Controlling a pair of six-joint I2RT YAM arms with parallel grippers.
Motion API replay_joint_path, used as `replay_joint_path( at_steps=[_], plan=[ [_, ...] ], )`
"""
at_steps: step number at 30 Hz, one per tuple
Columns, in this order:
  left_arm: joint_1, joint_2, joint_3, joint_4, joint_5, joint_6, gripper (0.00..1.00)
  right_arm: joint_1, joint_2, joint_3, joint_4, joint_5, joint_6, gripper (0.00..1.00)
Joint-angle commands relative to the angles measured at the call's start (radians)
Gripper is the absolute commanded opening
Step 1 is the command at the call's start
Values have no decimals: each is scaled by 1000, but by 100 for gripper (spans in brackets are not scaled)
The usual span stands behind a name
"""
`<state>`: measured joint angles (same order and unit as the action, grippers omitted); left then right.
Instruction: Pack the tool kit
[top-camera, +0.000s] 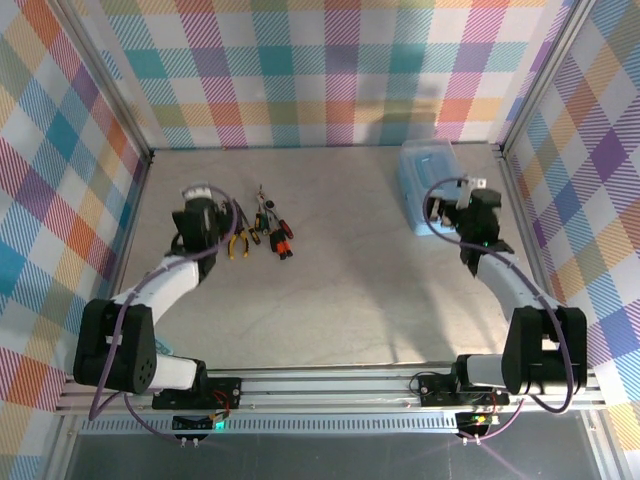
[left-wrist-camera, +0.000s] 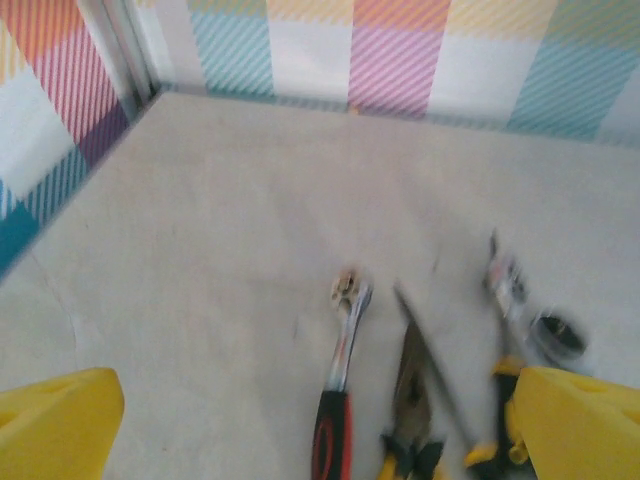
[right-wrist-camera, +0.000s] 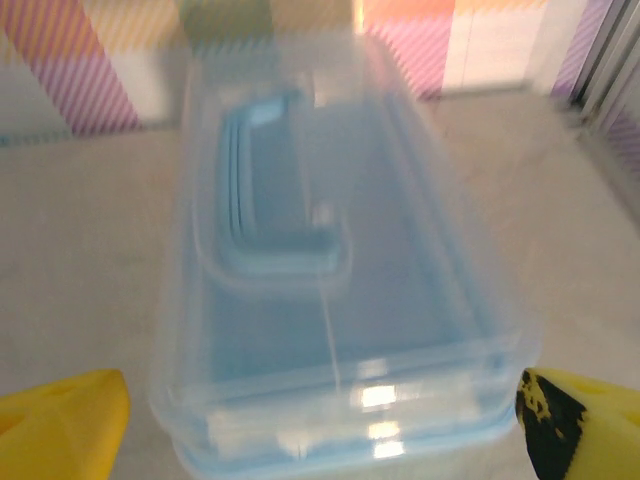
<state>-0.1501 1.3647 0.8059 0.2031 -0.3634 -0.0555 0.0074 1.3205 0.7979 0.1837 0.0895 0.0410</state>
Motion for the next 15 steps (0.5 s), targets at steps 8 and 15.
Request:
replay_joint_path(
  at_steps=[8,15],
  plan=[
    [-46,149,424,-749,103,-96,100,-31,388,508,-402,5,-32,99],
    [-52,119,380,-767,152,-101,100,-79,563,713,-494,-53,-75,99]
  ],
)
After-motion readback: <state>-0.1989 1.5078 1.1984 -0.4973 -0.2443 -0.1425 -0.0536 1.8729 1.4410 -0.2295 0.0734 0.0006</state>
